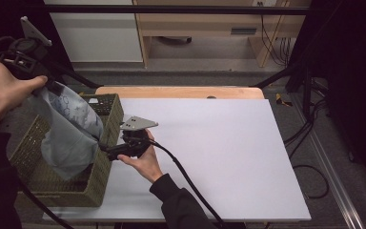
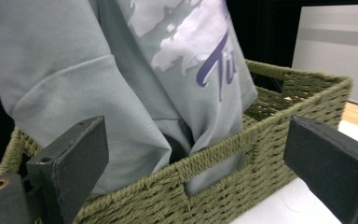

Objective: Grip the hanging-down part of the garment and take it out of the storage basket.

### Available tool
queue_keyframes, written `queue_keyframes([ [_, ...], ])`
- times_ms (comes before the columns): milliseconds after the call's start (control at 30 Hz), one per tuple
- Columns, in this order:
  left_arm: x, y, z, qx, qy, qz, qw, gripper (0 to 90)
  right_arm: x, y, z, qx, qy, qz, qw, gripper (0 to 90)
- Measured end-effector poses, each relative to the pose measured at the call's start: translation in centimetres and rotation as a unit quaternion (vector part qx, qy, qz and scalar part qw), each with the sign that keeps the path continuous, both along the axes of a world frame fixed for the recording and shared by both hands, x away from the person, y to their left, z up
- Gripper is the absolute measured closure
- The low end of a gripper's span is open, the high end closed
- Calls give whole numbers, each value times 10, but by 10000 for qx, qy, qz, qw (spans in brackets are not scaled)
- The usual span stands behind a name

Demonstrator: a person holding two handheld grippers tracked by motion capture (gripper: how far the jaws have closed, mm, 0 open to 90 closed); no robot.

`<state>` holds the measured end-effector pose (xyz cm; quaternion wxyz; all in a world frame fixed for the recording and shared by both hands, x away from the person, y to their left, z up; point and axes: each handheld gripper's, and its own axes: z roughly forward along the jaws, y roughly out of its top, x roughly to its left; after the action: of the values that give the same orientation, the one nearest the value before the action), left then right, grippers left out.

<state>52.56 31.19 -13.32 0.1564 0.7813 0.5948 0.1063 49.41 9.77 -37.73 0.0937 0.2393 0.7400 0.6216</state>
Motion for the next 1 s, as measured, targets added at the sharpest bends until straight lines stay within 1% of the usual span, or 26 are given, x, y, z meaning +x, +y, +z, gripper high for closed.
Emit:
queue_keyframes([
  [200,-1,-2,1,25,4,-27,10000,875,5,20,-7,-201,18,48,9998,78],
  [233,-1,-2,1,21,4,-29,10000,875,7,25,-8,-273,-29,53,9996,84],
  [267,-1,-2,1,21,3,-30,10000,875,7,25,-8,-273,-29,53,9996,84],
  [300,-1,-2,1,21,5,-27,10000,875,9,28,-9,-320,-48,59,9995,84],
  [333,-1,-2,1,23,3,-22,10000,875,10,31,-9,-344,-10,64,9994,86],
  [367,-1,-2,1,13,2,-33,10000,875,14,38,-12,-381,-40,82,9992,97],
  [400,-1,-2,1,16,-3,-43,10000,875,14,38,-12,-381,-40,82,9992,97],
  [467,-1,-3,0,28,6,-61,10000,875,16,44,-14,-401,38,100,9991,103],
  [567,-2,-3,0,26,-5,-70,10000,875,20,53,-18,-496,24,143,9987,123],
  [600,-2,-3,0,28,4,-80,10000,875,20,55,-19,-495,52,164,9986,145],
  [700,-2,-3,0,12,-5,-101,9999,875,20,60,-22,-509,72,272,9983,264],
  [733,-2,-3,0,18,-2,-98,10000,875,20,61,-24,-515,8,293,9982,330],
  [767,-2,-4,-1,22,2,-98,9999,875,21,62,-25,-530,14,284,9982,384],
  [833,-1,-4,-2,24,19,-99,9999,875,20,63,-26,-537,48,306,9981,532],
  [867,-1,-3,-3,38,22,-101,9999,875,20,63,-26,-560,24,273,9981,589],
  [900,-1,-3,-3,40,28,-98,9999,875,19,63,-26,-582,25,272,9979,731],
  [933,-1,-3,-3,45,26,-93,9999,875,19,63,-26,-582,25,272,9979,731],
  [967,-1,-3,-3,36,25,-104,9999,875,20,62,-26,-591,20,242,9980,778],
  [1000,-1,-3,-3,24,24,-104,9999,875,20,61,-25,-575,67,241,9980,829],
])
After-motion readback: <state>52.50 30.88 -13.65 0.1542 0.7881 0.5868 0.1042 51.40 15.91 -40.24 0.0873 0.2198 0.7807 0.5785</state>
